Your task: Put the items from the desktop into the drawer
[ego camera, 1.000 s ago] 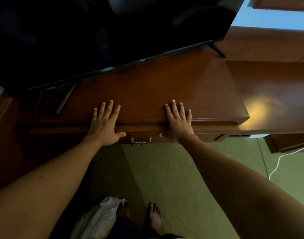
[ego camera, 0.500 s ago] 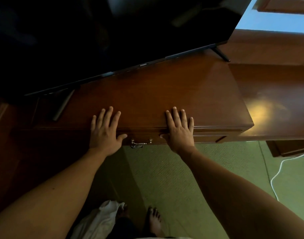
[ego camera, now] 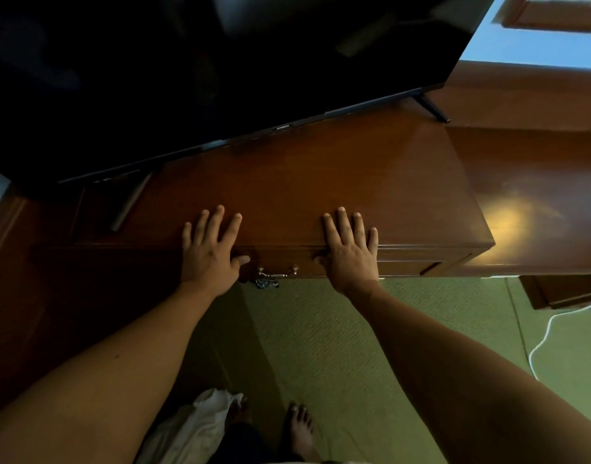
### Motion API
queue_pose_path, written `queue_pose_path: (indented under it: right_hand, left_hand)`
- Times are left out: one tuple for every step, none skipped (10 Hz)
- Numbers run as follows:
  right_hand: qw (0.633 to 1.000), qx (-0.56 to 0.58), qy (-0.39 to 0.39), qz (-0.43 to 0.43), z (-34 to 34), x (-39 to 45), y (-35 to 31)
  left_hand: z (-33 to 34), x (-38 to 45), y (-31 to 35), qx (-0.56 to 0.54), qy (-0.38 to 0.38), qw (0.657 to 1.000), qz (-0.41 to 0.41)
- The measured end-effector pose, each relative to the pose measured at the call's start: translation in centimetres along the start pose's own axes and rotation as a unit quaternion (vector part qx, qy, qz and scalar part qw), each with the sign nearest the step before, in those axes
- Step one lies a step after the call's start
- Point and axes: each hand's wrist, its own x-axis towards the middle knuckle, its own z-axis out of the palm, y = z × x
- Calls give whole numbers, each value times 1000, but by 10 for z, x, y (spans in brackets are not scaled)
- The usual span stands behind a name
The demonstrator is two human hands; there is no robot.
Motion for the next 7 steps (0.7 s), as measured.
queue_pose_path:
  right_hand:
    - [1000, -4, -11, 0, -4, 0, 0]
    - [999, -11, -31, -4, -10, 0, -1]
    - [998, -7, -64, -7, -20, 3, -1]
    - [995, 1, -102, -9, -30, 7, 1]
    - [989, 14, -146, -14, -45, 8, 0]
    - [983, 47, -179, -3, -61, 10, -1]
    - [986, 51, -160, -23, -69, 10, -4]
  left_hand:
    - [-7, 1, 3, -6, -20, 1000, -5]
    - [-18, 6, 6, -11, -48, 999, -10]
    - [-28, 9, 8, -29, -69, 997, -17]
    - [-37, 12, 7, -48, -97, 994, -20]
    - [-52, 13, 4, -57, -155, 986, -10]
    - [-73, 14, 4, -104, -208, 972, -21]
    - [-91, 11, 12, -171, -187, 967, -30]
